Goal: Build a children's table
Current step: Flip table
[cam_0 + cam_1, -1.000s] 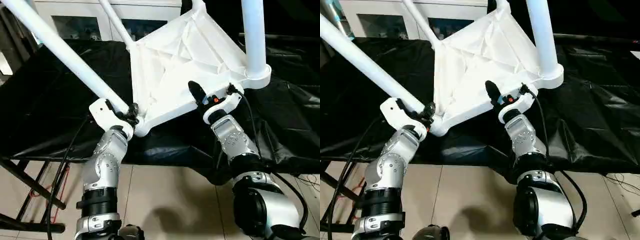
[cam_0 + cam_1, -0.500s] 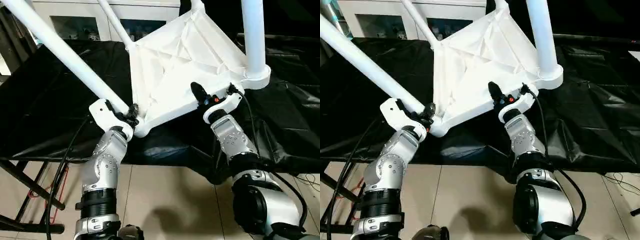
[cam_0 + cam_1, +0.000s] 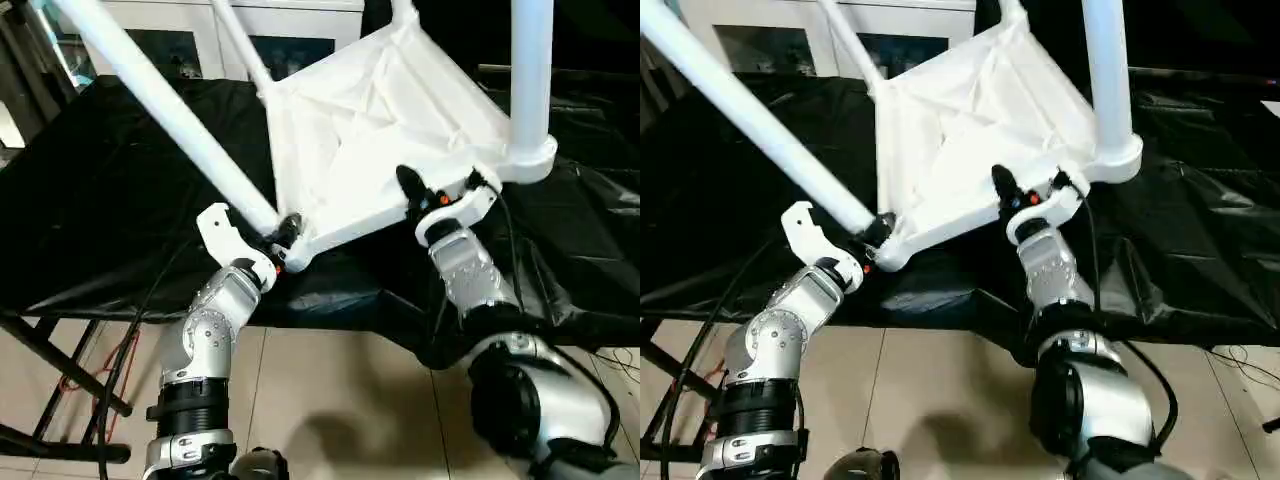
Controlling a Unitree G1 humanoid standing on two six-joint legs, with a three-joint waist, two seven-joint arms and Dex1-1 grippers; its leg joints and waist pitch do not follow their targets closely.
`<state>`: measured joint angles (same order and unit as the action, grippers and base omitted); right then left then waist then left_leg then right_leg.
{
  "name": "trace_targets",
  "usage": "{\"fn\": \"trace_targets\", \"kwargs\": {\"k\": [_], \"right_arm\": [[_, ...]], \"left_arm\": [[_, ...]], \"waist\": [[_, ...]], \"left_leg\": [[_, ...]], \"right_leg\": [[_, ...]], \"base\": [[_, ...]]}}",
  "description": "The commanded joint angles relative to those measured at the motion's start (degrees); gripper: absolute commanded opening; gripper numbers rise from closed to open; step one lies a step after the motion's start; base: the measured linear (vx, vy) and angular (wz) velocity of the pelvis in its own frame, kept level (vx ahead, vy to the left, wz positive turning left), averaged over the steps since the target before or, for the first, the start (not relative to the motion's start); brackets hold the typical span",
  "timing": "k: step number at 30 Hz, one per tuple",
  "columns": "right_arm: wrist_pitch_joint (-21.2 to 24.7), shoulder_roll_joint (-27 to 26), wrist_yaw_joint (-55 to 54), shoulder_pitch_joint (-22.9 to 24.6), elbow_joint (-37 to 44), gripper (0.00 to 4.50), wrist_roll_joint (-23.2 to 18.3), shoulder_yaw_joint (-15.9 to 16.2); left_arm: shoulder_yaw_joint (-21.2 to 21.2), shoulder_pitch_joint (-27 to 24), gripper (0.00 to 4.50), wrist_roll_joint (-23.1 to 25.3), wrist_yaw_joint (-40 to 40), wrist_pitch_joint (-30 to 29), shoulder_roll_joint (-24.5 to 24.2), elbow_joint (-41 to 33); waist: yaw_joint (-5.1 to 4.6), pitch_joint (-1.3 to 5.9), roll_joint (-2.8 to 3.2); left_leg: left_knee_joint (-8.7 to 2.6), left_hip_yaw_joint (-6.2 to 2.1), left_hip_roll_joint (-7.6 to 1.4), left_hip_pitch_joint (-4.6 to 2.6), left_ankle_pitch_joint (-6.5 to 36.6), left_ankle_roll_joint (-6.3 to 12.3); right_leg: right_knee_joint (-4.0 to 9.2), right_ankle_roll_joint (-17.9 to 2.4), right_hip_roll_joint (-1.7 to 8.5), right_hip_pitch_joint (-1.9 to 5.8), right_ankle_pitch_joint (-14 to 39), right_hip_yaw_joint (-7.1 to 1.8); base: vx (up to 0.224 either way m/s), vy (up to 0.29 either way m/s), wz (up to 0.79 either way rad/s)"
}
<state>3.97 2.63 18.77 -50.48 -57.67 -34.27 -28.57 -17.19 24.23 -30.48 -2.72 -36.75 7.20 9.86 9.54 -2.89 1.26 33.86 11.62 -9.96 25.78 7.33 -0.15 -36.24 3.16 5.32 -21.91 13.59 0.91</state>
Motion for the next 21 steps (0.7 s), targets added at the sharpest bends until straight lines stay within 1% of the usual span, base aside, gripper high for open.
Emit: {"fn": "trace_targets", "kwargs": {"k": [1,2,3,6,8,9,10,11,12,13,15,16,17,18,19,20,21], "right_arm": [[-4.4,3.3,-3.6,-2.1,1.2,2.14,-0.9,-3.0],[-4.4,3.3,-3.6,-2.1,1.2,2.13,-0.9,-3.0],[-4.8,4.2,-3.6,-2.1,1.4,2.11,-0.8,-3.1],[-5.5,5.2,-3.7,-2.4,1.5,2.10,-0.9,-3.4],[-6.0,5.7,-3.9,-2.8,0.9,2.09,-0.5,-3.2],[-6.2,6.0,-3.6,-2.9,0.8,2.09,0.3,-2.9],[-6.2,6.0,-3.6,-2.9,0.8,2.09,0.3,-2.8],[-5.7,6.5,-3.9,-2.6,1.2,2.09,2.2,-1.4],[-5.4,6.7,-4.1,-2.5,1.4,2.09,3.1,-0.7],[-5.4,7.1,-3.8,-2.0,2.1,2.09,5.0,1.2],[-5.5,7.9,-4.4,-1.3,2.8,2.09,7.2,3.1],[-5.5,8.3,-4.7,-1.1,3.1,2.09,8.0,3.7],[-5.4,8.6,-4.9,-0.9,3.3,2.09,8.4,3.9],[-5.5,9.9,-6.1,-0.7,3.9,2.09,10.3,5.2],[-5.6,10.0,-6.2,-0.7,4.0,2.09,10.5,5.4],[-5.7,10.3,-6.3,-0.6,4.1,2.09,10.9,5.7],[-5.8,10.7,-6.9,-0.6,4.4,2.09,11.8,6.4]], "left_arm": [[-0.1,-1.1,4.31,-0.7,0.4,-2.0,-0.9,-0.8],[-0.1,-1.1,4.41,-0.7,0.4,-2.0,-0.9,-0.8],[-0.1,-1.6,4.50,-0.9,0.4,-3.6,-1.9,-1.8],[0.8,-2.4,4.50,-1.5,-1.2,-6.3,-3.3,-3.6],[2.1,-2.8,4.50,-1.4,-3.0,-6.7,-4.2,-4.7],[3.9,-3.1,4.50,-0.5,-4.9,-6.2,-5.4,-5.4],[4.0,-3.1,4.50,-0.5,-5.0,-6.1,-5.5,-5.5],[6.2,-3.2,4.50,1.6,-6.6,-4.2,-6.9,-6.0],[7.2,-3.3,4.50,2.6,-7.3,-3.3,-7.5,-6.2],[9.6,-3.3,4.50,4.5,-9.5,-0.8,-9.0,-6.9],[12.9,-3.3,4.50,6.9,-12.0,2.0,-11.1,-8.2],[14.5,-3.3,4.50,7.8,-13.9,3.4,-12.2,-9.3],[15.4,-3.2,4.50,8.2,-15.0,4.1,-12.8,-9.9],[18.8,-3.3,4.50,9.1,-19.4,5.5,-15.1,-12.5],[19.2,-3.4,4.50,9.2,-20.0,5.6,-15.4,-12.8],[19.9,-3.4,4.50,9.2,-20.9,5.7,-15.9,-13.4],[21.1,-3.6,4.50,9.1,-22.5,5.7,-16.7,-14.7]], "waist": [[-0.40,4.87,-0.25],[-0.24,4.93,-0.30],[-0.01,4.97,-0.31],[0.12,5.25,-0.38],[0.18,5.14,-0.42],[0.21,5.04,-0.56],[0.21,5.04,-0.56],[0.22,5.00,-0.53],[0.10,4.98,-0.51],[-0.12,4.93,-0.59],[-0.30,5.02,-0.54],[-0.49,4.84,-0.47],[-0.60,4.89,-0.54],[-0.66,4.92,-0.29],[-0.75,4.95,-0.16],[-0.81,4.90,-0.19],[-0.75,4.81,-0.05]], "left_leg": [[-3.36,-1.38,-3.11,-3.95,10.4,-0.01],[-3.30,-1.42,-3.09,-3.97,10.0,0.00],[-3.24,-1.40,-3.00,-3.73,9.3,0.06],[-3.03,-1.48,-2.94,-3.62,7.8,0.24],[-2.94,-1.39,-2.84,-3.51,7.6,0.44],[-3.04,-1.36,-2.80,-3.40,8.5,0.38],[-3.04,-1.36,-2.80,-3.40,8.5,0.38],[-3.11,-1.44,-2.79,-3.41,9.1,0.18],[-3.21,-1.51,-2.83,-3.40,9.2,-0.01],[-3.25,-1.52,-2.71,-3.22,9.0,-0.32],[-3.25,-1.58,-2.74,-3.21,8.9,-0.41],[-3.36,-1.55,-2.74,-3.29,9.3,-0.71],[-3.35,-1.45,-2.72,-3.31,9.7,-0.92],[-3.35,-1.49,-2.73,-3.48,10.3,-1.25],[-3.25,-1.35,-2.72,-3.66,10.5,-1.46],[-3.28,-1.29,-2.71,-3.66,10.7,-1.56],[-3.39,-1.28,-2.69,-3.66,11.3,-1.78]], "right_leg": [[3.40,-10.9,2.39,0.63,-4.7,-0.53],[3.35,-10.9,2.38,0.65,-5.3,-0.48],[3.20,-10.3,2.31,0.70,-7.1,-0.42],[2.79,-9.7,2.18,0.81,-9.3,-0.21],[2.86,-9.7,2.18,0.72,-9.4,-0.21],[3.07,-9.7,2.32,0.73,-7.4,-0.24],[3.07,-9.7,2.32,0.73,-7.4,-0.24],[3.26,-9.4,2.34,0.70,-5.9,-0.25],[3.34,-9.0,2.31,0.71,-5.1,-0.24],[3.38,-8.7,2.31,0.79,-4.9,-0.27],[3.43,-8.2,2.38,0.81,-4.5,-0.29],[3.42,-8.3,2.30,0.67,-4.1,-0.30],[3.35,-8.5,2.31,0.76,-3.9,-0.30],[3.44,-8.9,2.38,0.66,-3.1,-0.31],[3.34,-9.2,2.23,0.47,-3.0,-0.36],[3.29,-9.4,2.14,0.42,-3.1,-0.37],[3.46,-9.5,2.18,0.40,-2.4,-0.38]], "base": [[0.000,0.000,0.00],[0.000,0.000,0.00],[0.000,0.000,0.00],[0.000,0.000,0.00],[0.000,0.000,0.00],[0.000,0.000,0.00],[0.000,0.000,0.00],[0.000,0.000,0.00],[0.000,0.000,0.00],[0.000,0.000,0.00],[0.000,0.000,0.00],[0.000,0.000,0.00],[0.000,0.000,0.00],[0.000,0.000,0.00],[0.000,0.000,0.00],[0.000,0.000,0.00],[0.000,0.000,0.00]]}}
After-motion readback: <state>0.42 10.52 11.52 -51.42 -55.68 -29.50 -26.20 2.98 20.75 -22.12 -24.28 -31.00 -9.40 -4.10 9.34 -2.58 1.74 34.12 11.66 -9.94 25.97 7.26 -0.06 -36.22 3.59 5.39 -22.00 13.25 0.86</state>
